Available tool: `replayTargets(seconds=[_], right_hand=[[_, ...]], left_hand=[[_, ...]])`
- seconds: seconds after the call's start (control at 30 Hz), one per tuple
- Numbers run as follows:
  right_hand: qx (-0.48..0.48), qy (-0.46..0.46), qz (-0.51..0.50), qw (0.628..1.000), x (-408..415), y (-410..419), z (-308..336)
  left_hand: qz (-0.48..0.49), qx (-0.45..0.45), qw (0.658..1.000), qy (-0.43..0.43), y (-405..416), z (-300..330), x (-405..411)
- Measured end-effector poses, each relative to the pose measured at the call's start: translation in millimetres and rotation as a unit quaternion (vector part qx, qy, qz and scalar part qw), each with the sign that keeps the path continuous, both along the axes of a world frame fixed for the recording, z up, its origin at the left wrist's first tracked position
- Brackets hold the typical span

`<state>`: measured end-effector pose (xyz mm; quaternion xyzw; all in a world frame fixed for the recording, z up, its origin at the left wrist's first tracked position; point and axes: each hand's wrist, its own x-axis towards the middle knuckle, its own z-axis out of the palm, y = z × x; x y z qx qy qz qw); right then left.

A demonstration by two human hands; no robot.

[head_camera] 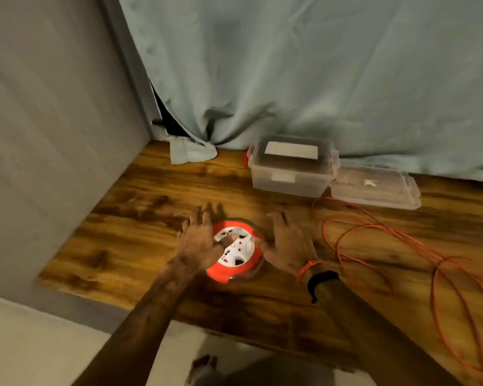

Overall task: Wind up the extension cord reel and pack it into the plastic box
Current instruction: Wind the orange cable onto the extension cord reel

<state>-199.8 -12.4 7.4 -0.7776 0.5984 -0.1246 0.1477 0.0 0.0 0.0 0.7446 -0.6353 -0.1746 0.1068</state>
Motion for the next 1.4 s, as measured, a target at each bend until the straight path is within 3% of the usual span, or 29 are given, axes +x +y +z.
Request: replayTargets(seconds=[0.23,0.67,0.83,1.13,1.4], right_hand=[[0.104,-0.053,-0.125,0.985,19,16,-35],[0.125,-0.231,-0.258,0.93,30,14,-58],[0.071,-0.301,-0.297,0.903,14,2,-57],[-0.052,-0.407,-0.258,0.875,-41,-43,-24],[-0.138,-0.542,-0.242,0.792,-85,-84,-32]], left_hand=[[0.049,0.026,0.994,0.092,3,-37,15],[0.094,0.023,0.97,0.222,-13,-43,10],[0.11,-0.018,0.924,0.365,-26,-38,0],[0.133,0.013,0.783,0.608,-61,-16,-53],[0.069,0.02,0.688,0.722,-95,-31,-97]])
